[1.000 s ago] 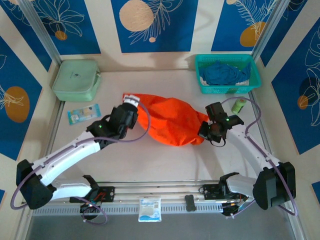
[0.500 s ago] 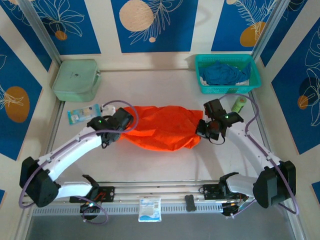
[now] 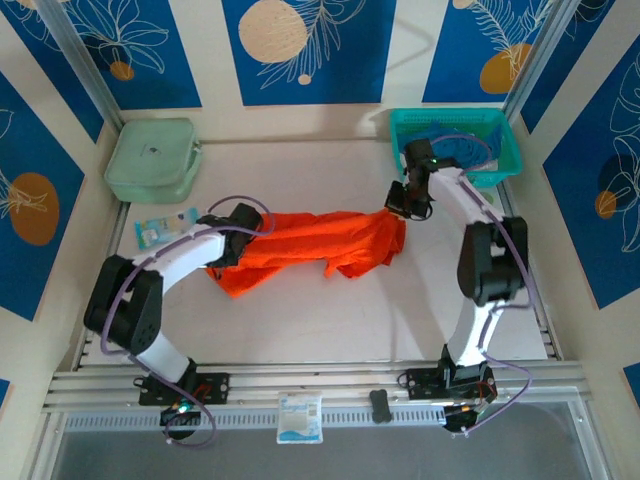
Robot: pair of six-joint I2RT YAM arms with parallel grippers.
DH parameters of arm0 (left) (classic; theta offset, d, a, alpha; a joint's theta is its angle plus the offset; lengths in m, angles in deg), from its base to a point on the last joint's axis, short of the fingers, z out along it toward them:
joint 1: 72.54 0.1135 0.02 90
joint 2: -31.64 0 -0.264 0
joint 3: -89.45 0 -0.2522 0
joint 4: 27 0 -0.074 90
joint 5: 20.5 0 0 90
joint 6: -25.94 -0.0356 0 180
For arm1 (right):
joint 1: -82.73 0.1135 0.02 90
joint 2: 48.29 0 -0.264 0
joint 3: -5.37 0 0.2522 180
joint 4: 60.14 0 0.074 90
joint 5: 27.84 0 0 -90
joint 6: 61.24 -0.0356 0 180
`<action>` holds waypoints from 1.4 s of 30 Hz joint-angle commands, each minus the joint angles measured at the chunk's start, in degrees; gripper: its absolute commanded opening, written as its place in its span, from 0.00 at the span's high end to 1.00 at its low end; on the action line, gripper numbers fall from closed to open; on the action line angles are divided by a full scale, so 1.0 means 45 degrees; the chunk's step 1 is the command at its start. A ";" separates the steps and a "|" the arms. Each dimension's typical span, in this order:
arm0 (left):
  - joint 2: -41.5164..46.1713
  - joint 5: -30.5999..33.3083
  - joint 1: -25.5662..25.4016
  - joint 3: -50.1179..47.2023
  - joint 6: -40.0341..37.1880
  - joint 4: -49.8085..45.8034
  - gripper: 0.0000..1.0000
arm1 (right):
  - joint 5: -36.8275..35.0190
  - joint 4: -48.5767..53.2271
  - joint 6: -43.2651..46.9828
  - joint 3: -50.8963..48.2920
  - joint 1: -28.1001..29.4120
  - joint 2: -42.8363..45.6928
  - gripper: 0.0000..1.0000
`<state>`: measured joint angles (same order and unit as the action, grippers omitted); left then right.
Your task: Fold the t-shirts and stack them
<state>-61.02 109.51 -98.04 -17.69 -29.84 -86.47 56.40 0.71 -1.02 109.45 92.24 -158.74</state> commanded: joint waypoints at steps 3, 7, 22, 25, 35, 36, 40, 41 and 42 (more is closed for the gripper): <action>-0.0764 -0.0234 0.0178 0.0744 -0.0445 0.0461 1.00 | -0.0317 0.0635 0.0210 0.1060 0.0100 -0.0316 0.50; -0.0932 -0.0327 0.0158 0.0728 -0.0548 0.0698 1.00 | -0.0469 0.0356 -0.0539 -0.0953 0.0562 0.1490 0.42; -0.0183 -0.0821 0.0158 0.0078 -0.0558 0.1223 1.00 | 0.0251 -0.2535 -0.7261 -0.7452 0.3763 0.4695 0.38; 0.0021 -0.0931 0.0161 -0.0079 -0.0563 0.1387 1.00 | 0.0252 -0.2828 -0.8199 -0.7484 0.4120 0.4333 0.44; 0.0316 -0.1331 0.0158 -0.0230 -0.0670 0.1699 1.00 | 0.0398 -0.2944 -0.9163 -0.6819 0.4948 0.2640 0.49; 0.0336 -0.1332 0.0158 -0.0257 -0.0680 0.1738 1.00 | 0.0293 -0.2888 -0.9135 -0.6704 0.5019 0.2505 0.50; 0.0327 -0.1350 0.0163 -0.0319 -0.0714 0.1864 1.00 | 0.0016 -0.2848 -0.8998 -0.6213 0.5097 0.1757 0.65; 0.0300 -0.1332 0.0168 -0.0321 -0.0728 0.1858 1.00 | -0.0073 -0.2828 -0.8949 -0.6121 0.5111 0.1586 0.70; 0.0287 -0.1313 0.0158 -0.0319 -0.0742 0.1843 1.00 | -0.0213 -0.2797 -0.8946 -0.6055 0.5145 0.1479 0.74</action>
<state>-60.76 104.18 -97.88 -18.46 -32.66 -78.67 57.38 -13.34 -40.85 80.60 115.11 -150.37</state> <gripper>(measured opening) 0.065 0.283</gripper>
